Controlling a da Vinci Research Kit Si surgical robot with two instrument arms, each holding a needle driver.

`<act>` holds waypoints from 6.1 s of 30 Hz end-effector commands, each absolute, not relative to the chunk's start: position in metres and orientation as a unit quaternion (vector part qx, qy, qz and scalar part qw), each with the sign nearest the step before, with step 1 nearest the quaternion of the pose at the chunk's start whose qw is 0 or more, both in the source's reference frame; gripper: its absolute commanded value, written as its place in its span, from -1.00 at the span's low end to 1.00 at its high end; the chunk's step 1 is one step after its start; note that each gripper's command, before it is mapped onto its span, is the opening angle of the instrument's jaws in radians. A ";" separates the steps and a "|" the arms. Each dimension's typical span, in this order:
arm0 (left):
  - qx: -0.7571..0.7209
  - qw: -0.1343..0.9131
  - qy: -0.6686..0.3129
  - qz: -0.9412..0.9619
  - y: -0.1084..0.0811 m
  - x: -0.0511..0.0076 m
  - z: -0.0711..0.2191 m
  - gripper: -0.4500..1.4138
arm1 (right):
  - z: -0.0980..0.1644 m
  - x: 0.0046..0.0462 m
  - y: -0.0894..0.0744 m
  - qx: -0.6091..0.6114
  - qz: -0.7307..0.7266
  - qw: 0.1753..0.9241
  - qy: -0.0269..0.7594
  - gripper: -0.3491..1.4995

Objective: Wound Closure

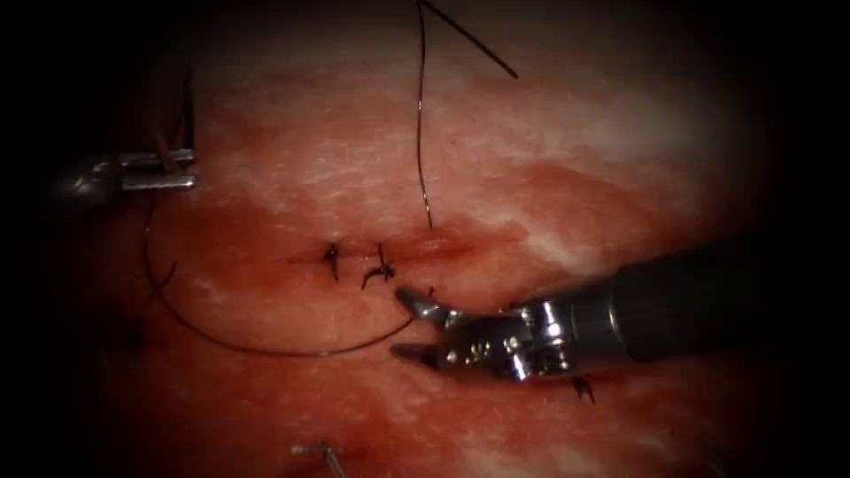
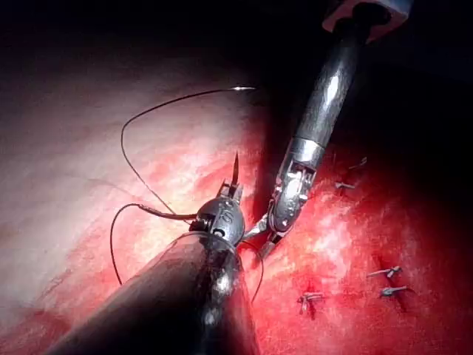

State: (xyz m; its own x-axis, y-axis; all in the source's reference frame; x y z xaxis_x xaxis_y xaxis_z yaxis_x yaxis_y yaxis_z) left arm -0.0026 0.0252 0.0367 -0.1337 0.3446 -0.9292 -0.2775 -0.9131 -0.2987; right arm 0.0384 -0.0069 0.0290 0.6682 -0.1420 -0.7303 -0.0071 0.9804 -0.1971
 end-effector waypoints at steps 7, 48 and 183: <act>-0.624 0.207 -0.028 0.753 0.025 -0.0031 0.037 -1.00 | 0.031 0.0380 -0.008 -0.029 -0.082 0.915 0.394 -1.00; -0.623 0.205 -0.025 0.754 0.025 -0.0027 0.038 -1.00 | 0.021 0.0361 -0.010 -0.084 -0.019 0.878 0.470 0.78; -0.570 0.250 0.015 0.783 0.029 -0.0031 0.051 -1.00 | 0.012 0.0365 -0.017 -0.118 -0.073 0.862 0.487 0.78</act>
